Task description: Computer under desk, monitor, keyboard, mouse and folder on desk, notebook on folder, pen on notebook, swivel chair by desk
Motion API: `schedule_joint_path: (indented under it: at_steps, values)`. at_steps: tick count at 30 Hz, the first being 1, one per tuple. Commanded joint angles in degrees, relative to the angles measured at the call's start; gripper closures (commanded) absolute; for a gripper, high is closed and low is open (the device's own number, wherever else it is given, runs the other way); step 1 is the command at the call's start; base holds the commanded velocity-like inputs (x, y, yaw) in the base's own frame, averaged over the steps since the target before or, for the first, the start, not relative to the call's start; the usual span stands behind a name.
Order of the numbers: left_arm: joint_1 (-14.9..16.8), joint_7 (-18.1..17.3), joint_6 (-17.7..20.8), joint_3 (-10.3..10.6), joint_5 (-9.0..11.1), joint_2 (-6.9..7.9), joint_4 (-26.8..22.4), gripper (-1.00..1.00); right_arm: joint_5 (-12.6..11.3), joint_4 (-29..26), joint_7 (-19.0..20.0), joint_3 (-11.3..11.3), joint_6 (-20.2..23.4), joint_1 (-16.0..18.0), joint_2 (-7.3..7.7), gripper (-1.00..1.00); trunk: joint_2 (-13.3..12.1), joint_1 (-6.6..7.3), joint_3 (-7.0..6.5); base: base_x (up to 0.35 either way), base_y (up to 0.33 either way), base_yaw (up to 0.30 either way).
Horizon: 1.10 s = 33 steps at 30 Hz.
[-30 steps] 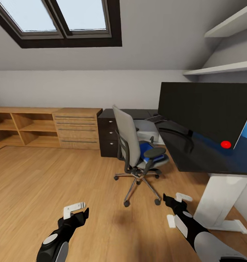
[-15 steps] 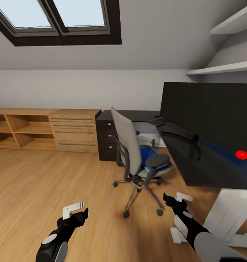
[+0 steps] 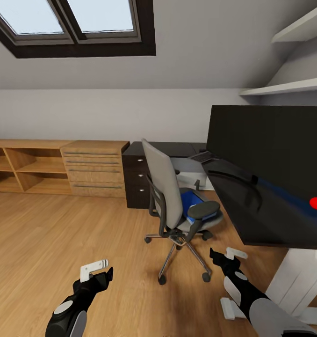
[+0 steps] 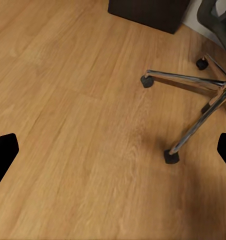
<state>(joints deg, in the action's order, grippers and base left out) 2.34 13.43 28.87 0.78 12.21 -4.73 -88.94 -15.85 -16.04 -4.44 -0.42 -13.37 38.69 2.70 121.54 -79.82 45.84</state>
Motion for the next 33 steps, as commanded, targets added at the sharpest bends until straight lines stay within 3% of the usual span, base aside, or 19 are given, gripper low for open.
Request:
schedule_joint_path:
  at_steps: [1,26,29,33]
  values:
    - [0.0,0.5,0.2,0.1,0.6,0.00,-0.1,-1.00,-0.1,0.0,0.0,0.0,-0.2,0.0,0.00,-1.00,0.4,-0.22,0.24,0.002,0.000,0.000]
    - [0.0,0.7,-0.2,0.0,0.5,-0.01,0.0,-1.00,0.1,-0.5,-0.5,0.3,-2.3,0.1,-0.11,-1.00,10.5,-5.71,4.73,0.000,0.000,0.000]
    - [0.0,0.8,-0.3,0.1,0.5,-0.02,0.1,-1.00,0.2,-0.7,-1.2,0.3,-2.6,2.0,1.02,-1.00,11.7,-6.37,5.27,0.000,0.000,0.000]
    - [0.0,0.8,-0.3,0.1,0.4,-0.02,0.2,-1.00,0.2,-0.7,-1.3,0.3,-2.7,3.9,1.08,-1.00,12.9,-7.03,5.81,0.000,0.000,0.000]
